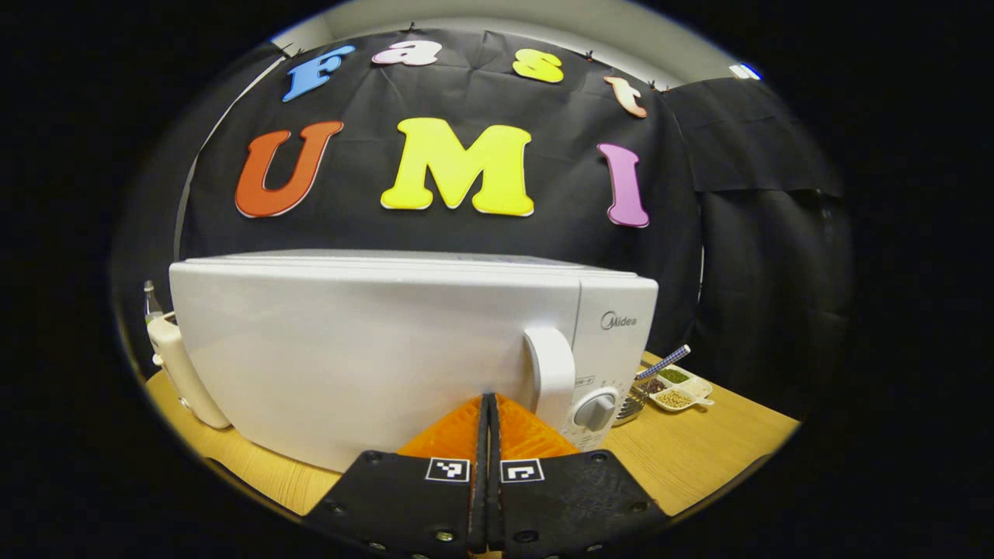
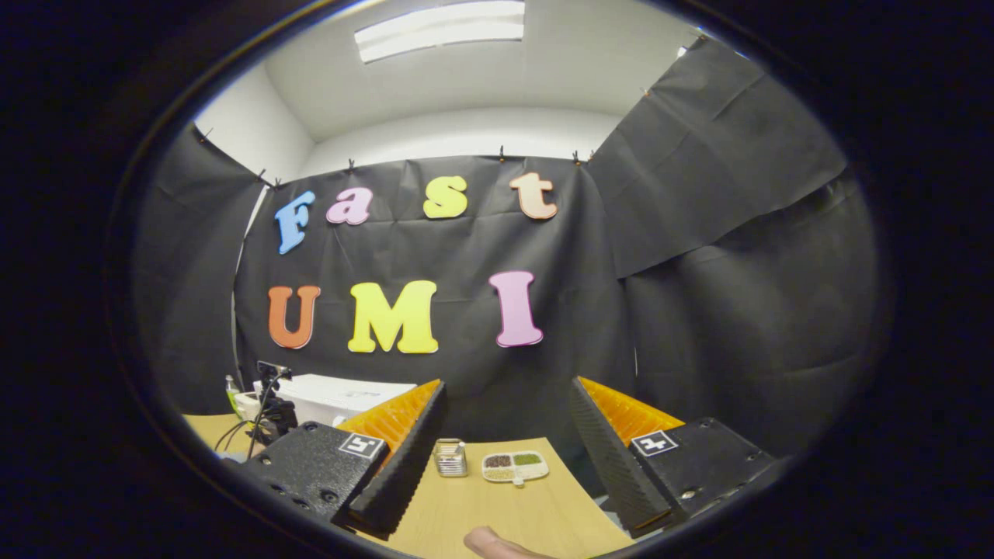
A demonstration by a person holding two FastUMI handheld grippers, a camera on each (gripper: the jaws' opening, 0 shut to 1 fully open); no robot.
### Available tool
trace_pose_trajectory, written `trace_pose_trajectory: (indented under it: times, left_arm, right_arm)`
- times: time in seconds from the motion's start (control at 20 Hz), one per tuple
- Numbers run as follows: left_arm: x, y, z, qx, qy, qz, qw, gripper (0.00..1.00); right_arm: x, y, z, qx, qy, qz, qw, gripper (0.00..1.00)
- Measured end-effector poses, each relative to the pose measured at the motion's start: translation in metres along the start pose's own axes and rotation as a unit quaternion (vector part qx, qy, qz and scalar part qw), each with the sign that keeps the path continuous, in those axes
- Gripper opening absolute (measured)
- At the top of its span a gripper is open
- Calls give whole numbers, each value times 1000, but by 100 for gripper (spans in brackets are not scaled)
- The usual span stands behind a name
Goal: Open the microwave oven with the left hand, put the food in, and close the microwave oven.
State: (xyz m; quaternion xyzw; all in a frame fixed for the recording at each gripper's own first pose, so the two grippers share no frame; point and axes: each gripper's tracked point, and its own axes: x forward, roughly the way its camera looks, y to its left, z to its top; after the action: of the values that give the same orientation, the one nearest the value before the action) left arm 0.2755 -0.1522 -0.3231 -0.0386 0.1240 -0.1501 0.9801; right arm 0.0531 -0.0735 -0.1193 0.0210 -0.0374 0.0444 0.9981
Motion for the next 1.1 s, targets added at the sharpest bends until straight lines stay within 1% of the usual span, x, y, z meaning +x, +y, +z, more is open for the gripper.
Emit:
trace_pose_trajectory:
  times: [0.05, 0.1, 0.15, 0.2, 0.35, 0.45, 0.65, 0.8, 0.85, 0.9, 0.95, 1.0, 1.05, 1.1]
  left_arm:
    - [0, -1, 2, -2, -6, -2, 1000, 1]
    - [1, -2, -2, -2, 2, -5, 1000, 0]
    - [2, -2, -3, 2, 4, -6, 1000, 0]
    - [2, 0, -2, 4, 3, -5, 1000, 1]
    - [2, 2, -4, 3, 15, 0, 1000, 0]
    - [-7, 12, -8, 9, 33, 18, 999, 0]
    - [-44, 10, 13, 20, 18, 14, 1000, 0]
    - [-86, 18, 37, 41, -5, 33, 999, 0]
    - [-97, 15, 47, 44, -13, 30, 999, 0]
    - [-115, 11, 50, 43, -17, 25, 999, 7]
    - [-132, 12, 58, 42, -22, 30, 998, 18]
    - [-148, 16, 66, 45, -31, 38, 998, 33]
    - [-163, 20, 75, 48, -40, 50, 997, 39]
    - [-178, 23, 85, 50, -53, 60, 996, 34]
  right_arm:
    - [0, -1, -3, 0, 5, 0, 1000, 100]
    - [0, -2, -5, 1, 10, -1, 1000, 100]
    - [-1, -3, -6, 2, 13, -2, 1000, 91]
    - [-1, -4, -8, 4, 16, -4, 1000, 100]
    - [-7, -2, -7, 7, 22, -8, 1000, 100]
    - [-13, 0, -6, 7, 26, -10, 1000, 100]
    - [-23, 2, -3, 14, 33, -18, 999, 100]
    - [-29, 6, -5, 20, 41, -21, 999, 100]
    - [-31, 8, -5, 23, 43, -21, 999, 100]
    - [-32, 9, -5, 26, 44, -22, 998, 100]
    - [-34, 12, -4, 27, 45, -24, 998, 100]
    - [-34, 14, -4, 26, 44, -25, 998, 100]
    - [-36, 17, -4, 25, 45, -25, 998, 100]
    - [-36, 21, -4, 24, 46, -24, 998, 100]
